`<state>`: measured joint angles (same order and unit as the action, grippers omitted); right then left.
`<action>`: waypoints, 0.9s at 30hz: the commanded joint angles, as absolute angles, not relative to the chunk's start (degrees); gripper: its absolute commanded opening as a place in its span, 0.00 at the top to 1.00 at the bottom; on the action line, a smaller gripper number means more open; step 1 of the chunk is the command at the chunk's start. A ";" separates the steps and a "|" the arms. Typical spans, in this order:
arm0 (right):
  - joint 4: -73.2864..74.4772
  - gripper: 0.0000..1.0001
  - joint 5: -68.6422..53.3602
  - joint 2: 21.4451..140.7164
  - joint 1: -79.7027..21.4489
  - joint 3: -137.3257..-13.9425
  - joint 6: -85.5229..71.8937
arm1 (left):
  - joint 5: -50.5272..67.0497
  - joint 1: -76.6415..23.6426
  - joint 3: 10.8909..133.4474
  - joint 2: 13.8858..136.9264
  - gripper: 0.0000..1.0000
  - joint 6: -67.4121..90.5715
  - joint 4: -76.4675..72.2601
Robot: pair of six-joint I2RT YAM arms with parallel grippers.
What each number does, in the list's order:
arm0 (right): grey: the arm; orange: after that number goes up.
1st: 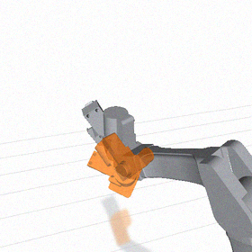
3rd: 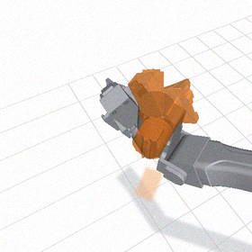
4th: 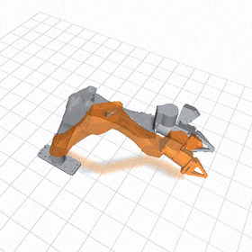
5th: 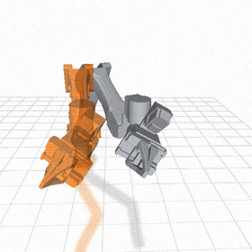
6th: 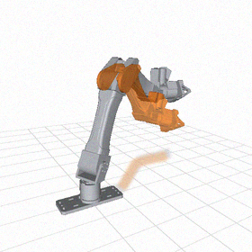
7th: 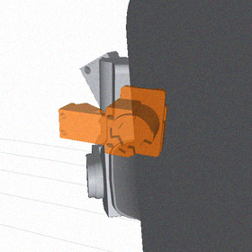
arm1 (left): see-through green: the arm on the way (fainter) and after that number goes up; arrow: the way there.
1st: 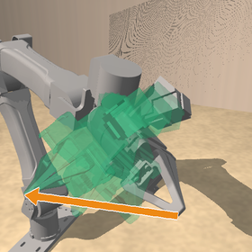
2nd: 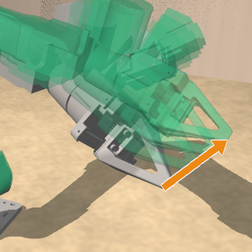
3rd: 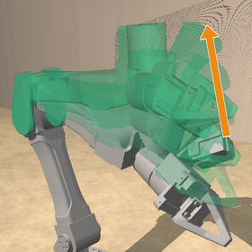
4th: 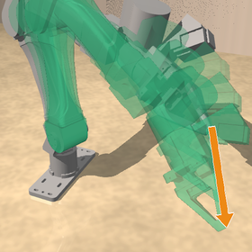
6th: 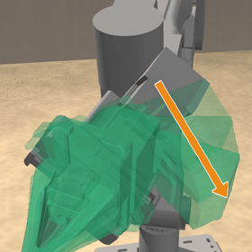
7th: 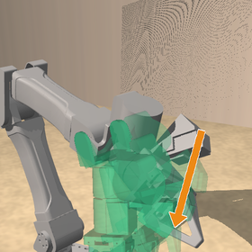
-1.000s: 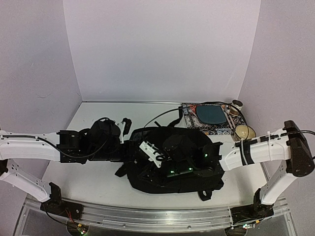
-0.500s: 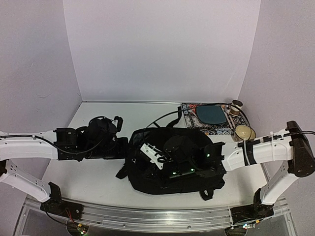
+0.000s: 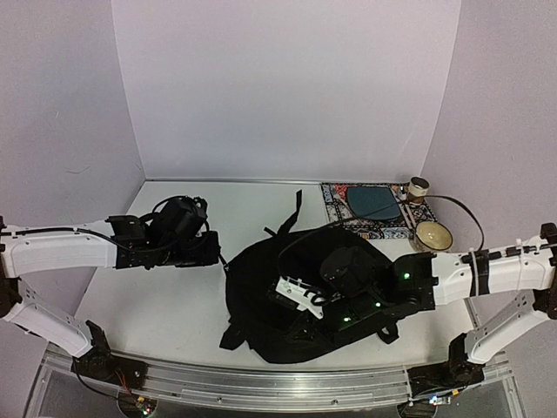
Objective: Pack the student bag
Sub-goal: Zip the largest pocket of the bag in the student bag, then pick up the largest pocket of the bag from the student bag.
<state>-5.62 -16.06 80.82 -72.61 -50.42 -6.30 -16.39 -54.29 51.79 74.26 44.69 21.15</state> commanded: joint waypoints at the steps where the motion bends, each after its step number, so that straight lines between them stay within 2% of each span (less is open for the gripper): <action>1: 6.49 1.00 -14.48 73.46 -73.76 -47.42 -4.23 | -22.23 -51.06 54.48 74.98 1.00 41.70 19.73; 7: 9.20 1.00 5.51 66.37 -73.56 -43.92 -5.44 | -17.36 -51.00 51.72 70.97 1.00 40.40 19.06; 11: 7.18 1.00 11.25 65.39 -73.18 -43.08 -3.18 | -12.71 -52.40 47.52 61.27 1.00 41.23 19.14; 17: 2.73 1.00 7.96 71.90 -70.97 -46.00 5.24 | -11.16 -58.67 42.66 46.81 1.00 44.43 20.72; 24: 1.99 1.00 0.80 77.61 -65.49 -51.66 7.65 | -14.50 -60.37 42.74 51.82 1.00 47.81 22.71; 25: 2.31 1.00 -0.98 77.53 -65.48 -52.07 7.51 | -15.68 -60.39 43.33 53.33 0.99 48.23 23.37; 27: 2.37 1.00 -3.46 77.07 -65.48 -51.77 7.01 | -16.91 -60.34 44.62 56.52 0.86 47.96 23.72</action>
<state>3.10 0.42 77.78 -66.12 -48.12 5.83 -12.56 -60.25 43.22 51.58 46.43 21.26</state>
